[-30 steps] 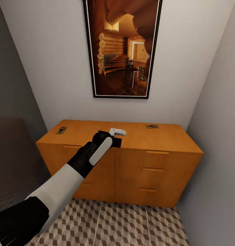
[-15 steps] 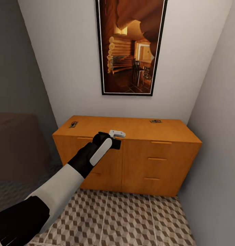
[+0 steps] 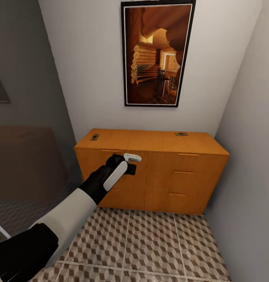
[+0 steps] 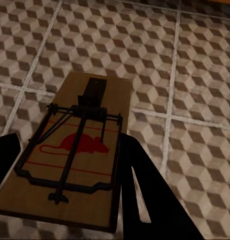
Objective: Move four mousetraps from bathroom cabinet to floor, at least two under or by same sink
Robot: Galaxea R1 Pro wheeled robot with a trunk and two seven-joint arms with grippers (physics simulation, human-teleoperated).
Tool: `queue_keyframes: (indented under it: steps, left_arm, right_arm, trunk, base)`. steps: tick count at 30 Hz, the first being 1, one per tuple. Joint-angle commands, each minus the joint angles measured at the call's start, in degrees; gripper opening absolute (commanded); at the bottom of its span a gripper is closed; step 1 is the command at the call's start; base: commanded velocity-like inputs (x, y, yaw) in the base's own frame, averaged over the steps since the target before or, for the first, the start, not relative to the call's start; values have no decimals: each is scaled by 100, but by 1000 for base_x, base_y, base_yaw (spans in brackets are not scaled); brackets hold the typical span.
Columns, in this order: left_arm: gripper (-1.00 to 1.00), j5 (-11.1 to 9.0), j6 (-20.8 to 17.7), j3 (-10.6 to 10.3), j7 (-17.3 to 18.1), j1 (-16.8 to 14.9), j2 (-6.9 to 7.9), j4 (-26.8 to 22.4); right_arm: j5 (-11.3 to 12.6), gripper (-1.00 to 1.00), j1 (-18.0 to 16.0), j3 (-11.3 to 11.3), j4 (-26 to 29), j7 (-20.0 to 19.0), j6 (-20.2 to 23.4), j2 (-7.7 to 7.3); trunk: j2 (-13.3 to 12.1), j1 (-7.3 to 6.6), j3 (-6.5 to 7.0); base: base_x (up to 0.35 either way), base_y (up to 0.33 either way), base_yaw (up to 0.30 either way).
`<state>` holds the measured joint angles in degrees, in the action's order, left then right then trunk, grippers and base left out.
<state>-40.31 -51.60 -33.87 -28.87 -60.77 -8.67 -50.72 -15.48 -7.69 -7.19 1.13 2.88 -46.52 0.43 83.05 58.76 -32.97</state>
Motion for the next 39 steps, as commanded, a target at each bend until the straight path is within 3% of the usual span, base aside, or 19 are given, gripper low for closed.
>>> queue_keyframes:
  steps: [1,7,11,13,15,20,21,22,24,27,32,36,39]
  left_arm:
    - [-100,-39,-3,-14,-50,-5,1,16]
    - [-100,-39,56,-21,-41,-5,-2,120]
    - [-100,-39,91,-28,-11,-5,-3,459]
    - [-100,-39,451,-63,3,93,0,727]
    - [-100,-39,958,-272,11,271,4,1039]
    - [-100,-39,2834,-1724,69,771,6,2229]
    - [-100,-39,3041,-1856,105,832,6,2354]
    - [-100,-39,3436,-2076,216,965,6,2587]
    - [-100,-39,4180,-2322,593,1274,6,3075]
    - [-100,-39,5050,-2448,997,1630,12,3791]
    - [-100,-39,6478,-2488,1313,2089,15,4797]
    - [-100,-39,7263,-2492,1445,2333,23,5304]
    - [-100,-39,7644,-2491,1475,2568,91,5427]
  right_arm:
    - [-61,-100,-3,-39,-4,28,-15,1]
    - [-61,-100,-3,-37,-2,28,-15,1]
    - [-61,-100,-4,-39,-2,28,-15,0]
    - [-61,-100,-4,-43,1,28,-15,-7]
    - [-61,-100,-3,-45,4,28,-15,-12]
    - [-68,-100,-4,-62,18,33,-15,-39]
    - [-68,-100,-4,-66,20,34,-15,-42]
    - [-69,-100,-4,-73,31,37,-15,-48]
    - [-71,-100,-4,-83,75,46,-15,-61]
    - [-76,-100,-2,-88,171,53,-15,-67]
    - [-66,-100,-1,-95,710,75,-14,-76]
    - [-61,-100,0,-109,1165,98,-7,-80]
    - [-55,-100,2,-115,1538,139,42,-79]
  trunk:
    - [3,-3,-5]
    - [3,-3,-5]
    - [3,-3,-5]
    - [3,-3,-5]
    - [3,-3,-5]
    - [3,-3,-5]
    - [3,-3,-5]
    - [3,-3,-5]
    - [3,-3,-5]
    - [3,-3,-5]
    - [3,-3,-5]
    - [3,-3,-5]
    - [3,-3,-5]
  base:
    - [-280,165,0]
    - [-256,140,0]
    - [-60,32,0]
    - [-11,6,0]
    - [-5,3,0]
    - [-1,0,0]
    - [0,0,0]
    - [0,0,0]
    - [0,0,0]
    - [0,0,0]
    - [0,0,0]
    - [0,0,0]
    - [0,0,0]
